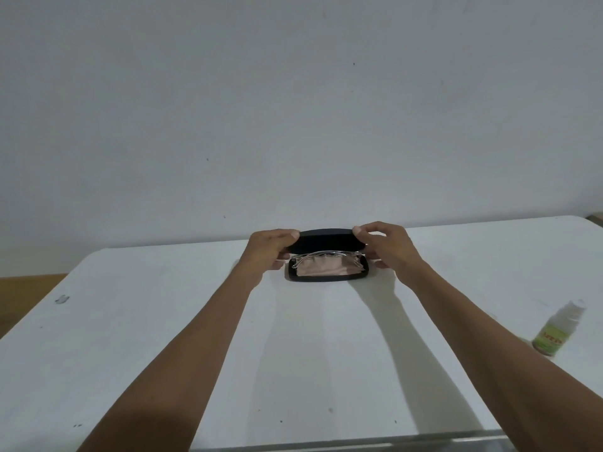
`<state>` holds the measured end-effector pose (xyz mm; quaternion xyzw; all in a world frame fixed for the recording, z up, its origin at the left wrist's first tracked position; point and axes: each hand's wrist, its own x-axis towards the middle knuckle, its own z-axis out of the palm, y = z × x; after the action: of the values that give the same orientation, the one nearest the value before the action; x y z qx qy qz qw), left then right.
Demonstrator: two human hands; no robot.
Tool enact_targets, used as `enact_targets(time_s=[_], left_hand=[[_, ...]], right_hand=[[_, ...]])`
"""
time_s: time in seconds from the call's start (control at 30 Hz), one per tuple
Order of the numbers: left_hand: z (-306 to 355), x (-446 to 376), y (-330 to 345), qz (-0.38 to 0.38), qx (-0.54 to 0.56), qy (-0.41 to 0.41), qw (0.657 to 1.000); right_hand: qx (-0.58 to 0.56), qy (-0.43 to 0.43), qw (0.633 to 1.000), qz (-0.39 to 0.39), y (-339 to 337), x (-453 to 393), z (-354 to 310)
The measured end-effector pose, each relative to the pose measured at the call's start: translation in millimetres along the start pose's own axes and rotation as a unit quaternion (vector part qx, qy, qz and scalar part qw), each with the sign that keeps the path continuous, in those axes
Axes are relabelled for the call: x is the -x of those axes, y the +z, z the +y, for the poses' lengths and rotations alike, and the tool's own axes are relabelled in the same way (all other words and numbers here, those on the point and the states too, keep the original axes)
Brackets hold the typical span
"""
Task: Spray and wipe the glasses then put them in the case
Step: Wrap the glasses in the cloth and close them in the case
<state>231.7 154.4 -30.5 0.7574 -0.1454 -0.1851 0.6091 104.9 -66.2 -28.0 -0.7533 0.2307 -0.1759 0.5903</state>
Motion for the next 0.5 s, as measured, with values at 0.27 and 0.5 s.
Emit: enact_targets(time_s=[0.27, 0.5], left_hand=[[-7.9, 12.9, -10.2, -0.055, 0.015, 0.041, 0.997], [-36.1, 21.8, -11.8, -0.052, -0.015, 0.103, 0.993]], right_hand=[[-0.012, -0.006, 0.999, -0.049, -10.4, 9.6, 3.2], [0.072, -0.070, 0.993, -0.060, -9.7, 21.7, 28.8]])
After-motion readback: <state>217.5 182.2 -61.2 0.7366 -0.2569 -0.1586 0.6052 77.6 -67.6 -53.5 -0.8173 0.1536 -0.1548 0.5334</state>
